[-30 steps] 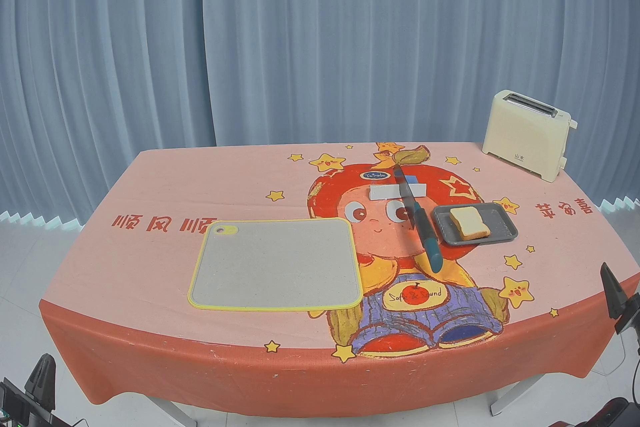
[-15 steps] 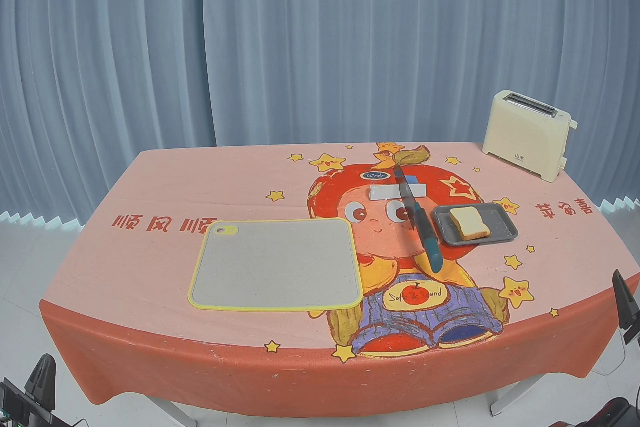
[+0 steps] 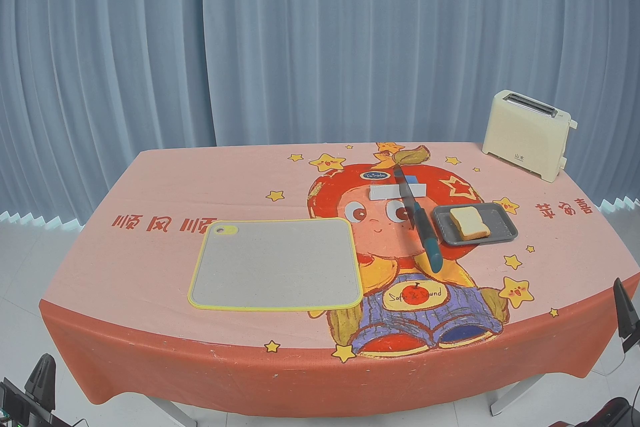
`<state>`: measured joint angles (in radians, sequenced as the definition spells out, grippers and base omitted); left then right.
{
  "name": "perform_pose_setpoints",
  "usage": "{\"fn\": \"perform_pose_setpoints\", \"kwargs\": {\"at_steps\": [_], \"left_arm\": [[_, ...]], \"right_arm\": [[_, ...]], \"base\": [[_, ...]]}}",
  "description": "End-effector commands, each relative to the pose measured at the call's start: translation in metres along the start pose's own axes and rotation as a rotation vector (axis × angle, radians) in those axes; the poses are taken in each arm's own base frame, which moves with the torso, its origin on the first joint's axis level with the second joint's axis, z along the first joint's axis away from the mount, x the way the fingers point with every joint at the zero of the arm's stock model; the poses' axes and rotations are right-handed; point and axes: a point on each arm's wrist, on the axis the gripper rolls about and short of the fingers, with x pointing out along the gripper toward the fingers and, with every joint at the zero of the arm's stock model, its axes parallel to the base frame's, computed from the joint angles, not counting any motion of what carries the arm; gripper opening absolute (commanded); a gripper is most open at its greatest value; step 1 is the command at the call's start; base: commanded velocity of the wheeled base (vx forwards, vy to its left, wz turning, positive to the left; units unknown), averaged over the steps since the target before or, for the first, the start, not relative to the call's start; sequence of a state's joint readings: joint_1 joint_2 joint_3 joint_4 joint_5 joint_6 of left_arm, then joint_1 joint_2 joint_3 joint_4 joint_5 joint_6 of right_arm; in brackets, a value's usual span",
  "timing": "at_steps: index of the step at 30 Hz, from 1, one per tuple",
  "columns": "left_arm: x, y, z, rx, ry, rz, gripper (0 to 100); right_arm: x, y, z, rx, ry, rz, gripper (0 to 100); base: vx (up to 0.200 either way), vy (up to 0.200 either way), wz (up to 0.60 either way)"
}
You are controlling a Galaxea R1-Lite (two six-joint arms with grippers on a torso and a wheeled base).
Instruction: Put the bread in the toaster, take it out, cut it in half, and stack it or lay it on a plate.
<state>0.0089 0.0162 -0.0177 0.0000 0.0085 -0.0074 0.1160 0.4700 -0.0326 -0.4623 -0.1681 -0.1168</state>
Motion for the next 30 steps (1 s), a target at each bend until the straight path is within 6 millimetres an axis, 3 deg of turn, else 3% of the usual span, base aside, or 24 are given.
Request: {"fn": "perform_pose_setpoints", "kwargs": {"at_steps": [1,30], "left_arm": [[0.0,0.0,-0.005,0.0,0.001,0.001,0],[0.0,0.0,-0.005,0.0,0.001,0.001,0]], "right_arm": [[-0.004,-0.001,0.0,0.006,-0.024,-0.017,100],[-0.032,-0.003,-0.011,0.008,-0.053,-0.142,100]], "base": [[0.0,0.0,0.0],[0.0,0.0,0.0]]}}
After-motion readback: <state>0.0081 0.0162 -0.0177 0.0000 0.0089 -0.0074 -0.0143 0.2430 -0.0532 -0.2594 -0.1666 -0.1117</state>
